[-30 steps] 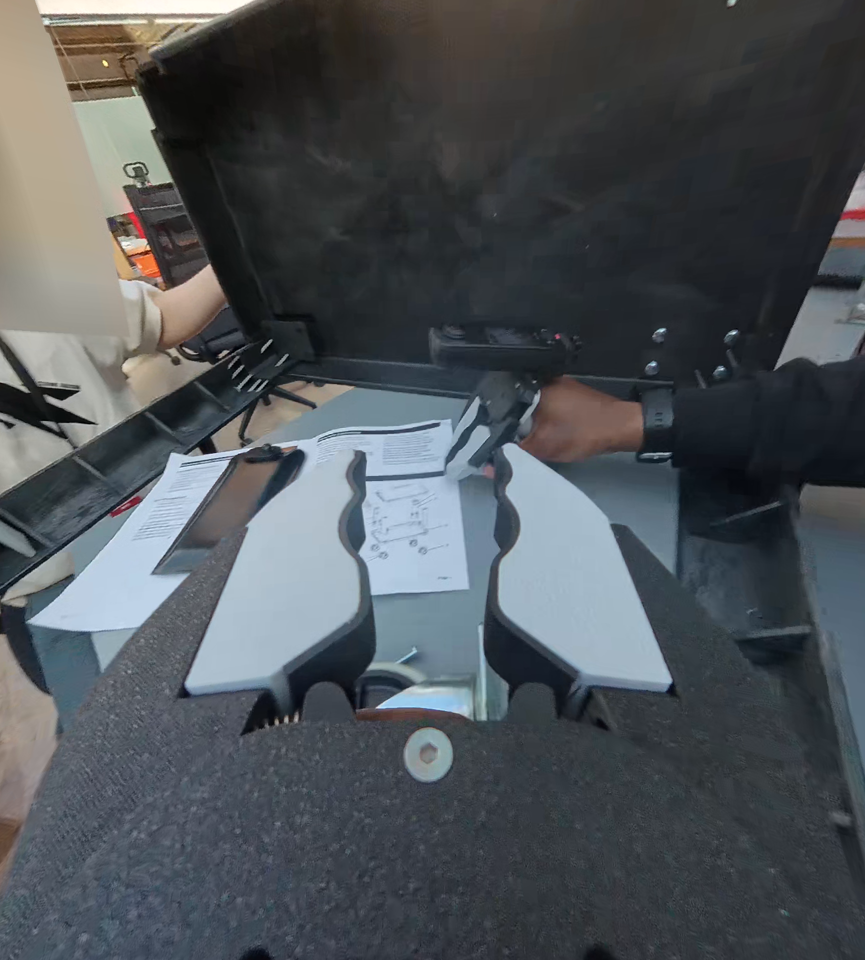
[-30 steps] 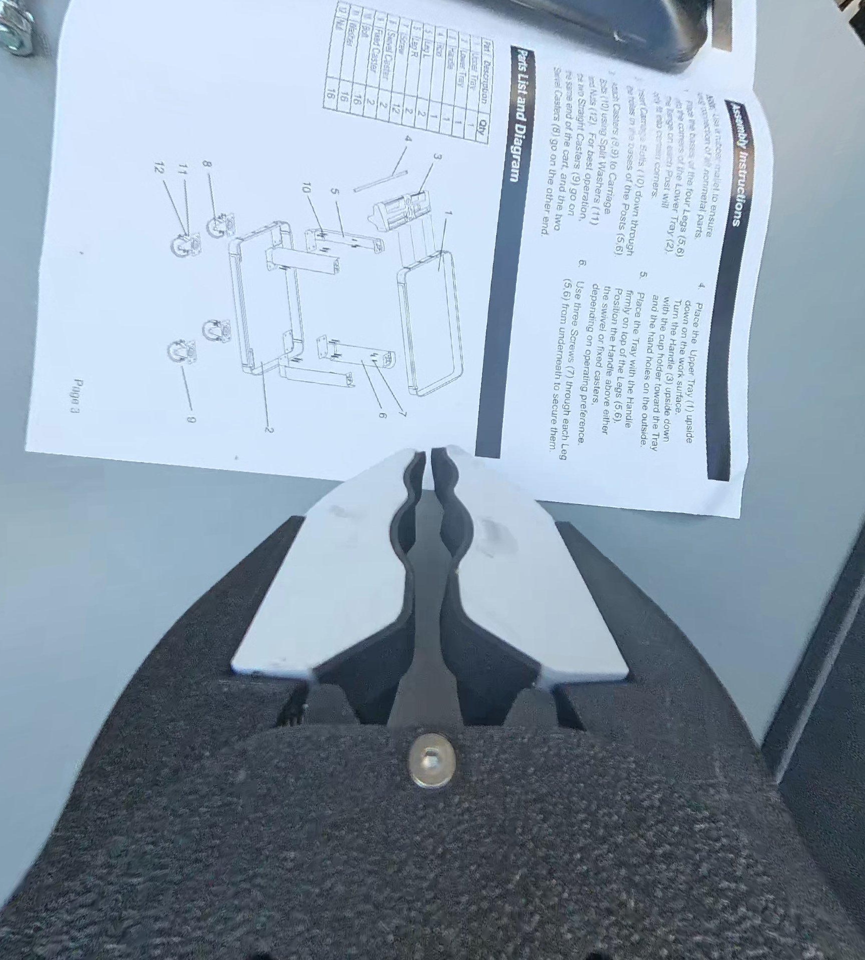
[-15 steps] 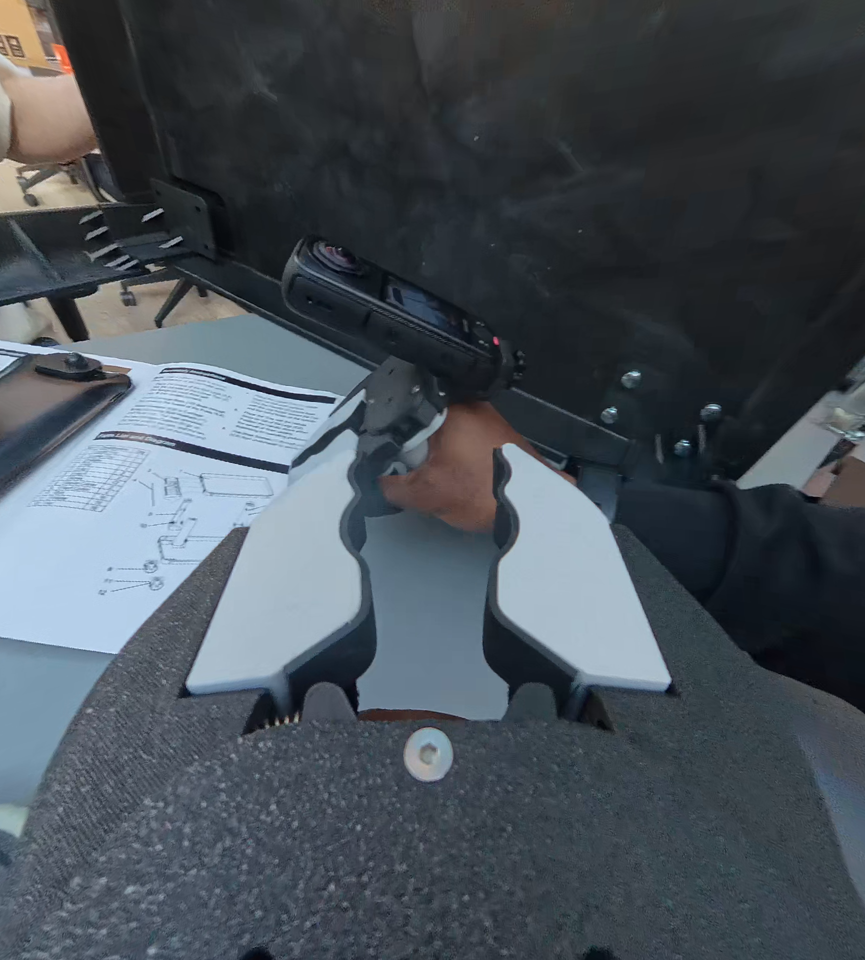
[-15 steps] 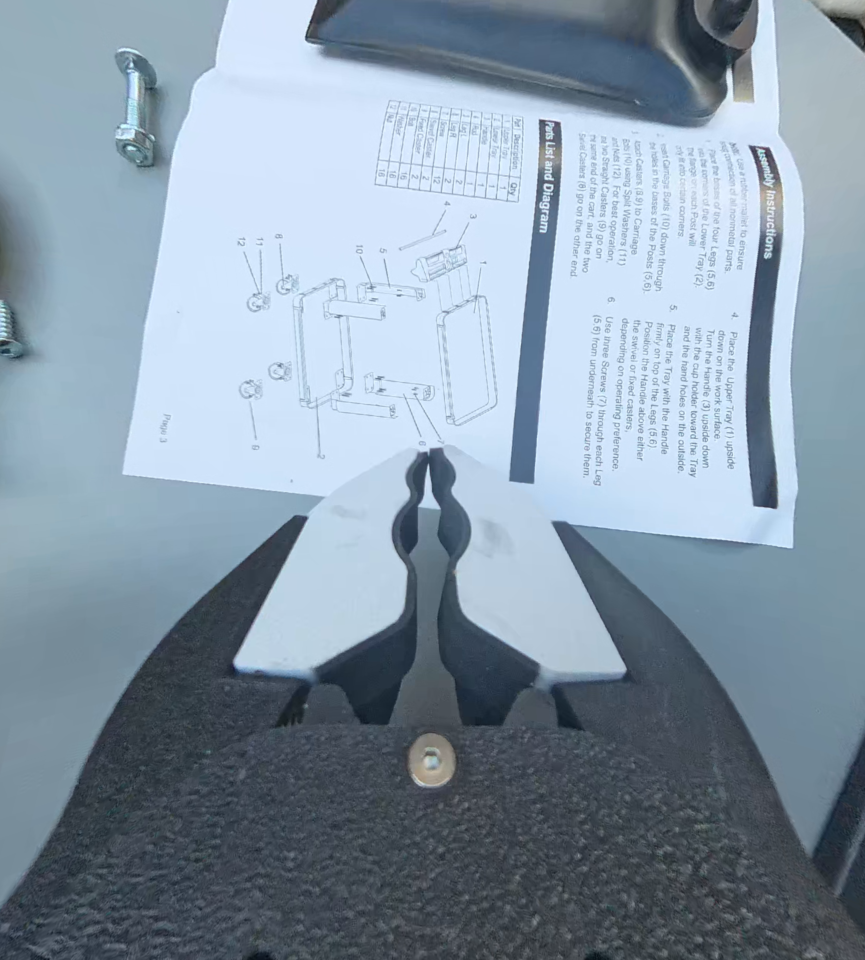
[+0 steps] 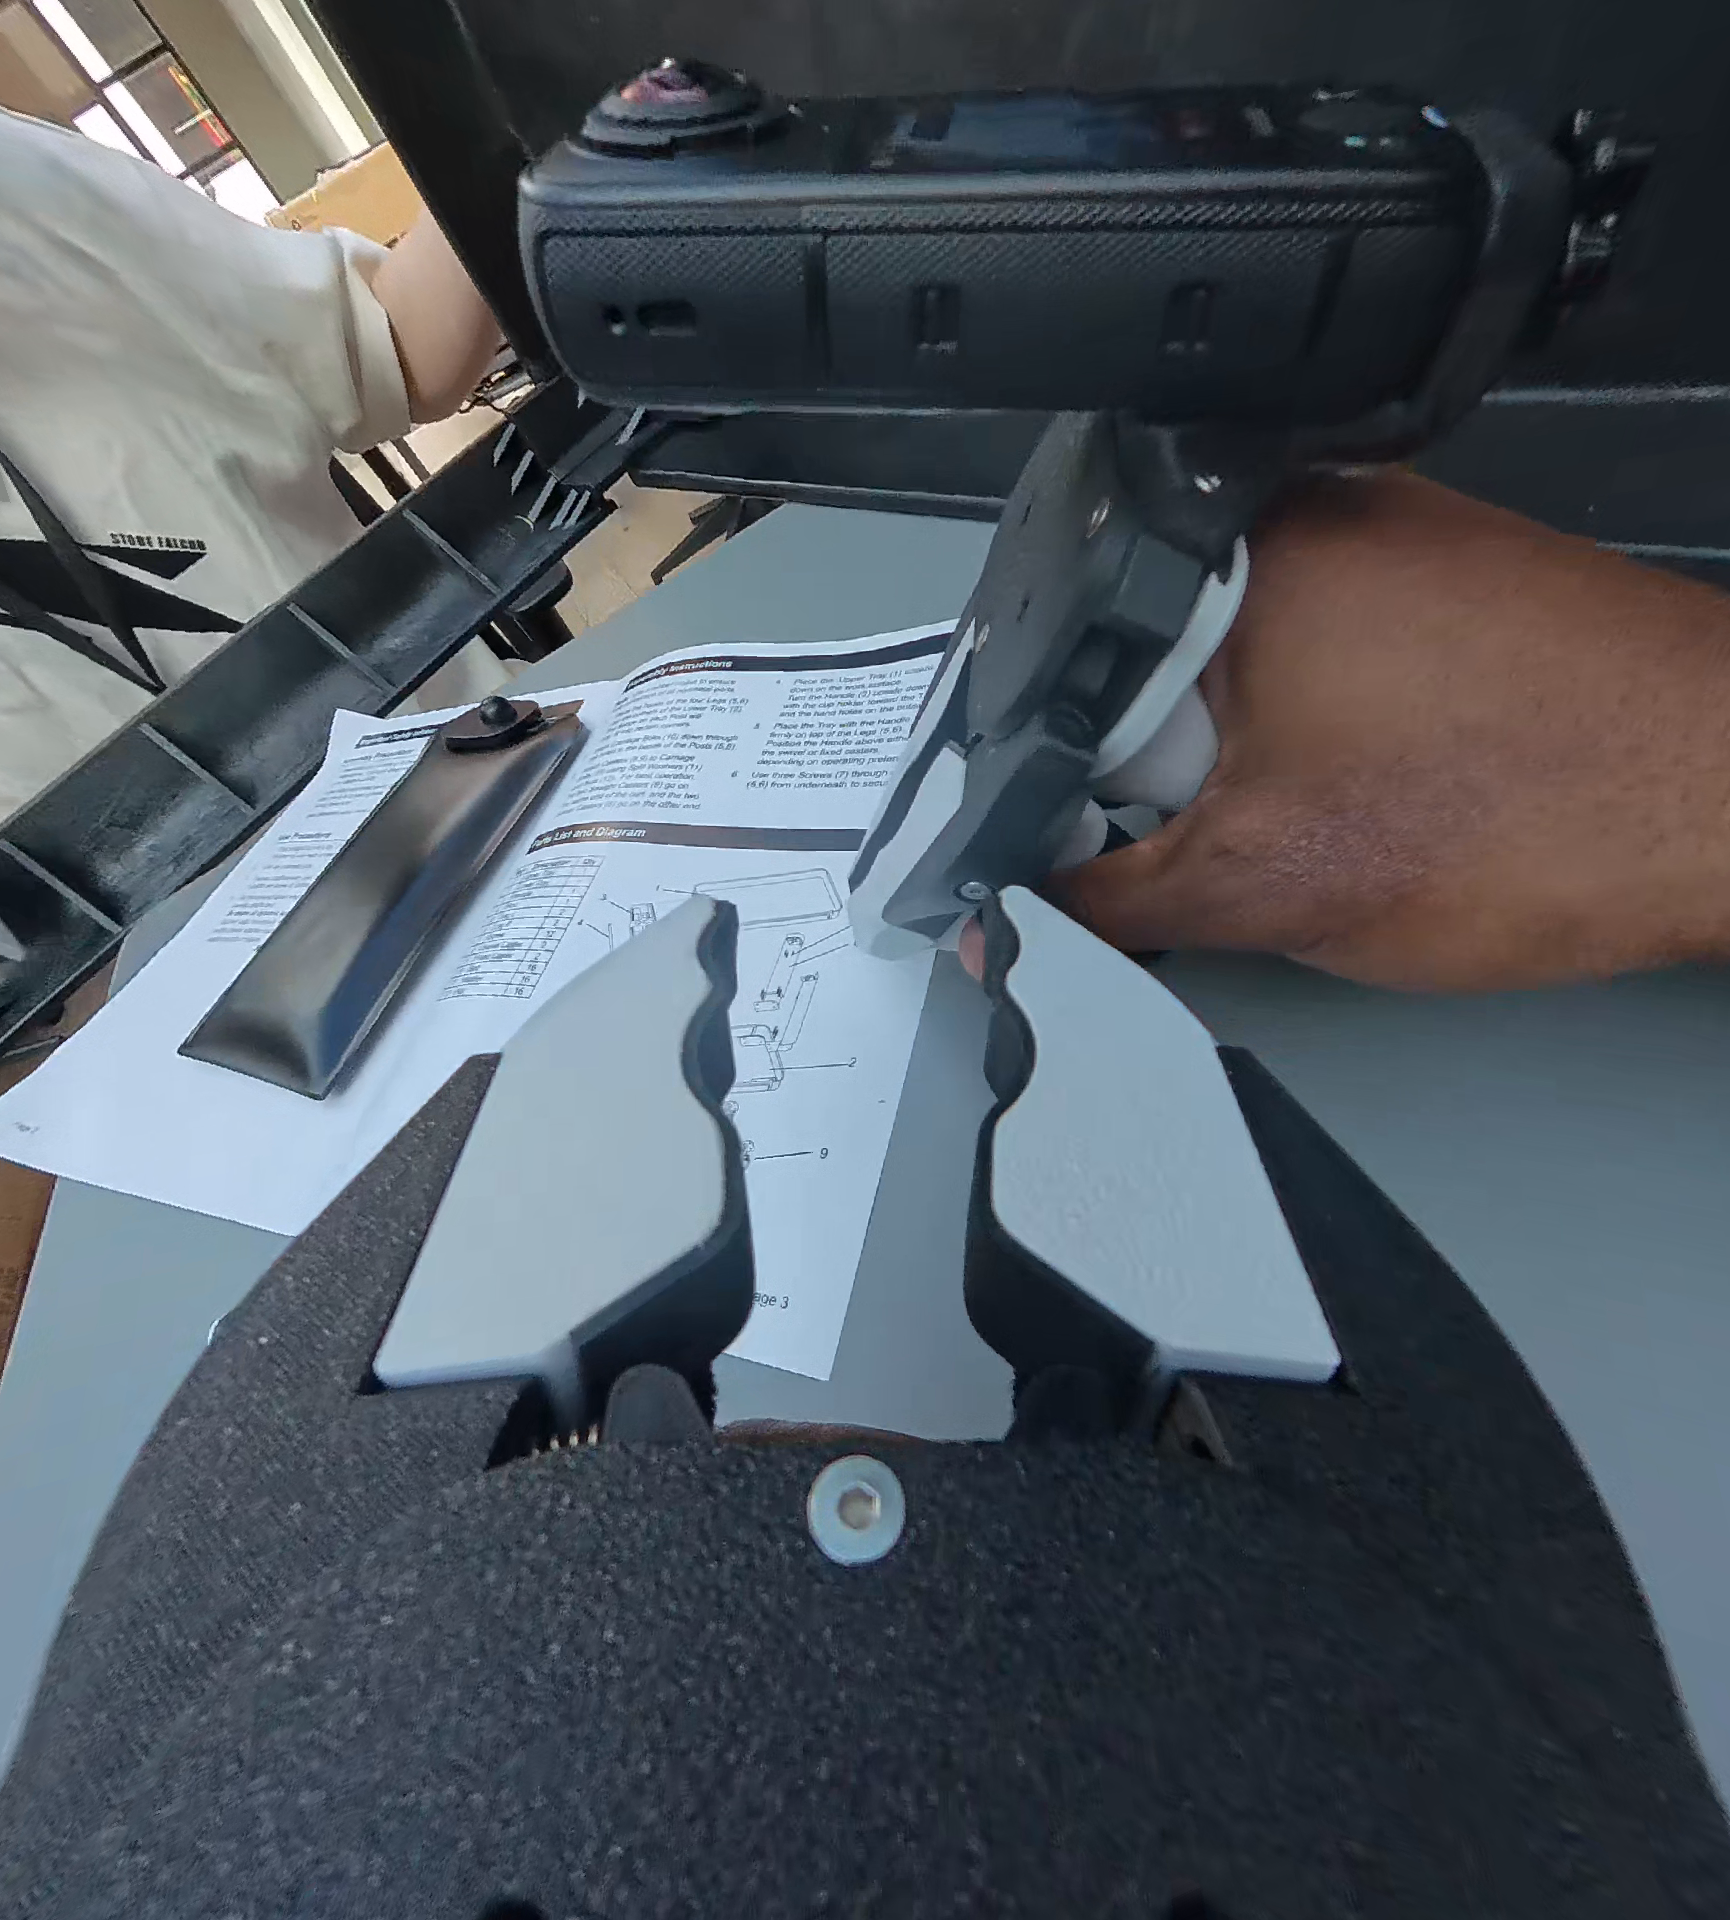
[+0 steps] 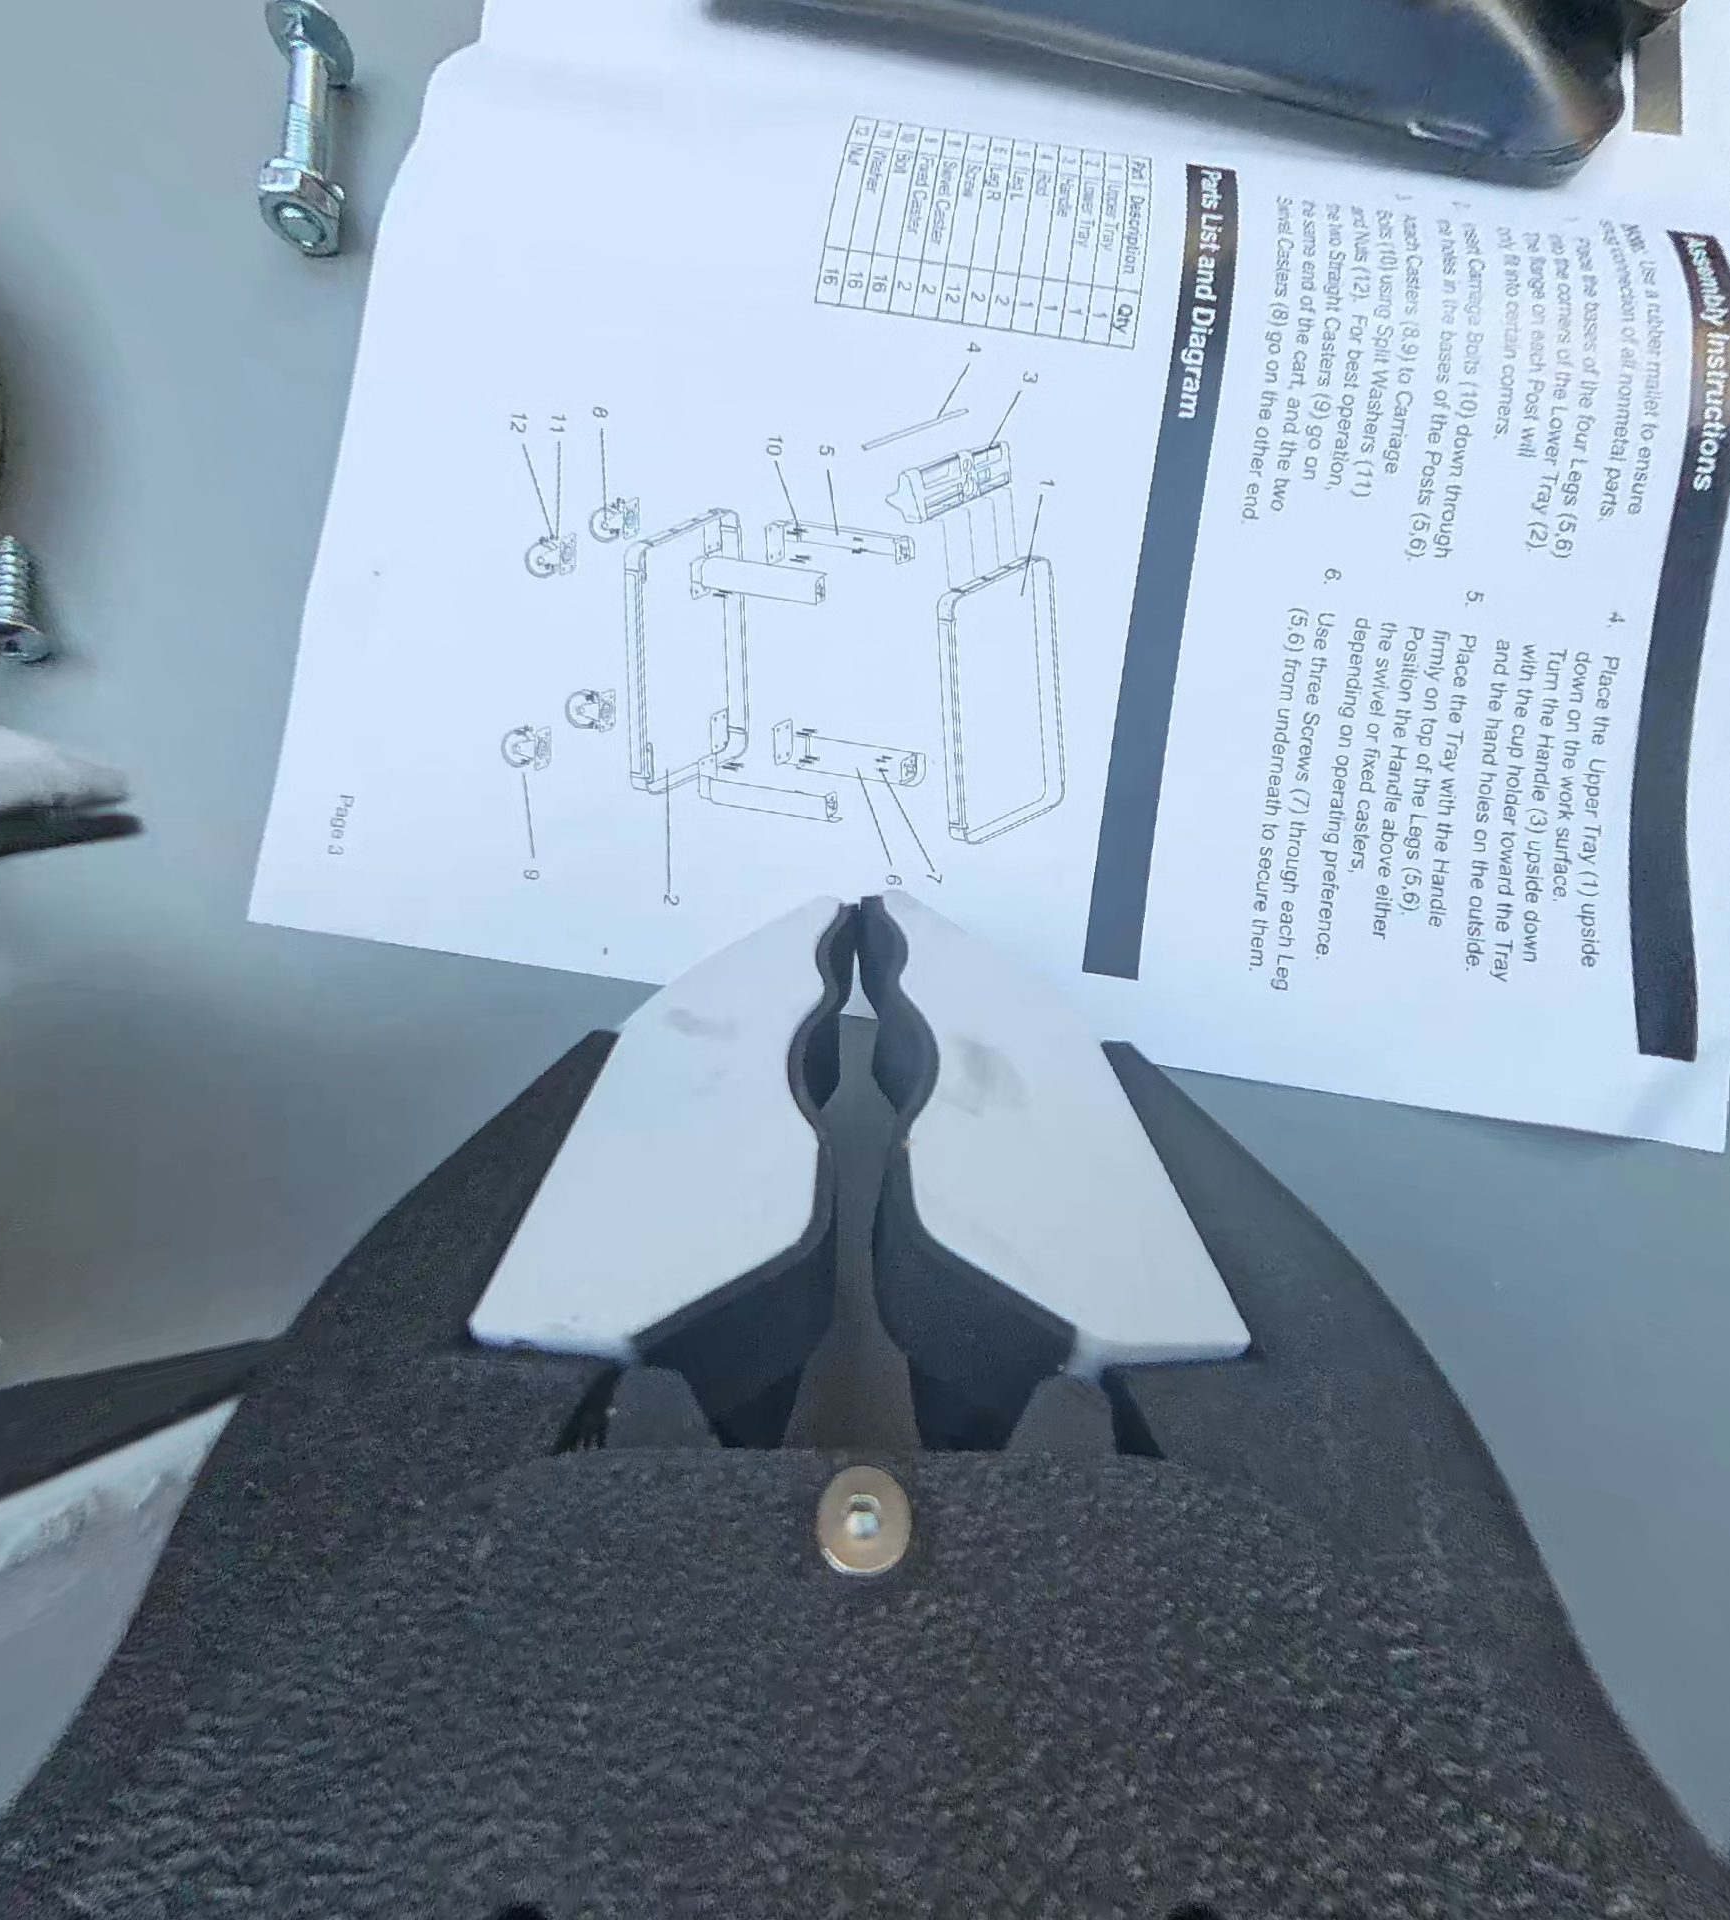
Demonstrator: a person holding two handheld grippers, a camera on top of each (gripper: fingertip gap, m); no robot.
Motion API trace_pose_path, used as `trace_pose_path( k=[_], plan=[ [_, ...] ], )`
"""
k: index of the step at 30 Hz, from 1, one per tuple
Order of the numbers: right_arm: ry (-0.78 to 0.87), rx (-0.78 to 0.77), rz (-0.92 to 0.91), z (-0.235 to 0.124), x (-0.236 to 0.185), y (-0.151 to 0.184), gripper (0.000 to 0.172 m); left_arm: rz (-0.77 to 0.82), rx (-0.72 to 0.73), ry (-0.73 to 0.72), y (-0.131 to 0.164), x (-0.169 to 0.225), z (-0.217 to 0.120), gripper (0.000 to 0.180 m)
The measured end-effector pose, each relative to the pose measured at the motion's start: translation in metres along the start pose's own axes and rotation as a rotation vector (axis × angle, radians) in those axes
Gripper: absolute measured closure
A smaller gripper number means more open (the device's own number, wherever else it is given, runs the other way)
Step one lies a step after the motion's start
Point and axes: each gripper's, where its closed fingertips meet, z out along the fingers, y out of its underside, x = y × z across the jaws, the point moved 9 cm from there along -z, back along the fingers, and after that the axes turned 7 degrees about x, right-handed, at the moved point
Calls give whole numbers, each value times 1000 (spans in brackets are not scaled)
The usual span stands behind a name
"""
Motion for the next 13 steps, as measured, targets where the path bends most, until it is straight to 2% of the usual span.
trace_pose_path(
  k=[3, 10, 13],
  plan=[
    [-3, 4, -6, 0, 0, -1, 171, -23, -25, -6, 4, -4, 1, 135],
    [-18, 16, -23, -3, 2, -2, 172, -17, 51, -8, -4, -5, -6, 135],
    [-25, 22, 26, -7, 13, 4, 172, -11, 53, -2, -5, -4, -6, 135]
  ],
)
